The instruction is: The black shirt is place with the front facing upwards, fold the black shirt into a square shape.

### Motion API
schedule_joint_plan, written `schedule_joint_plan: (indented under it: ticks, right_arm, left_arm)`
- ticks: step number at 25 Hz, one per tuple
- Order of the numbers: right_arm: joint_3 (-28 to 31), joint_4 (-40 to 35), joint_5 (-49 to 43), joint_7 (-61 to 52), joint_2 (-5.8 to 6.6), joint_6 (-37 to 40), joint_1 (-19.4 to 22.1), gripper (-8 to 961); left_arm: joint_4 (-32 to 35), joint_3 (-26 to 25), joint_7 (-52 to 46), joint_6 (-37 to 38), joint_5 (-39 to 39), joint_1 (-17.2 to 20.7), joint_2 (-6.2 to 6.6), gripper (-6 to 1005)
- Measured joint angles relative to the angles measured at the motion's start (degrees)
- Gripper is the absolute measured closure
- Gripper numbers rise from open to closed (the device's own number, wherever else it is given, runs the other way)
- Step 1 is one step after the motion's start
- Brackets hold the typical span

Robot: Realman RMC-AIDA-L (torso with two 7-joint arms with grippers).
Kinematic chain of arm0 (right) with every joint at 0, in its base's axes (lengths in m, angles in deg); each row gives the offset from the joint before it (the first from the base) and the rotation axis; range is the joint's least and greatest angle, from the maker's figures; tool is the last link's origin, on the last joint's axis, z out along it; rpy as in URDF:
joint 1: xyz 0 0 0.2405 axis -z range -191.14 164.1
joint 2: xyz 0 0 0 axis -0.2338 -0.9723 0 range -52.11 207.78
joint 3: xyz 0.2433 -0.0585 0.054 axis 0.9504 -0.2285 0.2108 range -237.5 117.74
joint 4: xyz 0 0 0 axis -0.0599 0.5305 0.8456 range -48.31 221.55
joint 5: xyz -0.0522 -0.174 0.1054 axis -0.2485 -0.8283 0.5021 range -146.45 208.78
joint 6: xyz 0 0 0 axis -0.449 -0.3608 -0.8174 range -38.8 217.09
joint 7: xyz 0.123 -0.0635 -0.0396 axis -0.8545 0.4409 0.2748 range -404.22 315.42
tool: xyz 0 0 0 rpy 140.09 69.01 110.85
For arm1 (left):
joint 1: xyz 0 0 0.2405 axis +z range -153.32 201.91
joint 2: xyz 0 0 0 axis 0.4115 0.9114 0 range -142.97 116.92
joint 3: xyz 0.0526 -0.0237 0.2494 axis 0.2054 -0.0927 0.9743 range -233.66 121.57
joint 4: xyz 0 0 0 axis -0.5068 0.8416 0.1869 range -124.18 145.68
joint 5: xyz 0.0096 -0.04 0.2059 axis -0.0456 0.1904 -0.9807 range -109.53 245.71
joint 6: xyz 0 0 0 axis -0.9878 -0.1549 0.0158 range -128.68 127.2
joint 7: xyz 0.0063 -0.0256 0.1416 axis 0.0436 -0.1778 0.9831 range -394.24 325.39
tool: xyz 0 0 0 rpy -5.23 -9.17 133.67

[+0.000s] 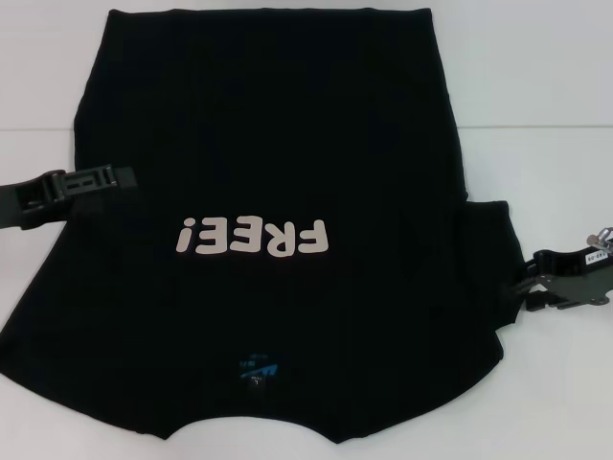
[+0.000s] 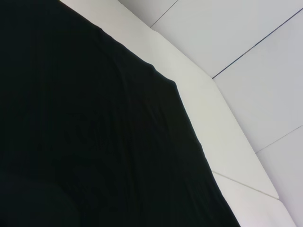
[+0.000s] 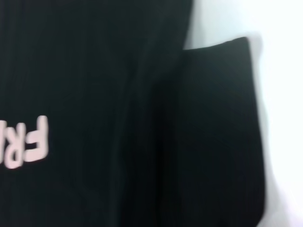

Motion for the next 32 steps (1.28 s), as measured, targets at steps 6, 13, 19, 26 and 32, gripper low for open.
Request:
schedule_joint_plan:
  ticks: [6, 13, 19, 26, 32]
  right_arm:
    - [0.14, -0.36, -2.35, -1.25, 0.07, -0.3, -1.24, 505]
    - [0.07, 0.07, -2.5, -1.27, 0.13, -0.56, -1.79, 758]
    - [1.49, -0.2, -1.87, -0.77, 0.12, 1.24, -1.39, 887]
    - [1.96, -0.29, -0.48, -0.58, 0.49, 1.79, -0.88, 833]
    - [1.63, -0.13, -0.7, -0.96, 0.54, 2.09, -0.86, 581]
  left_arm:
    - [-0.06, 0.0, 0.19, 0.0, 0.87, 0.56, -0.03, 62]
    - [-0.07, 0.0, 0.33, -0.01, 1.24, 1.04, -0.1, 63]
    - [-0.07, 0.0, 0.41, -0.01, 1.33, 1.06, -0.12, 64]
    - [-0.07, -0.07, 0.45, -0.01, 1.69, 1.27, -0.12, 65]
    - [-0.13, -0.09, 0.46, -0.01, 2.05, 1.4, -0.11, 67]
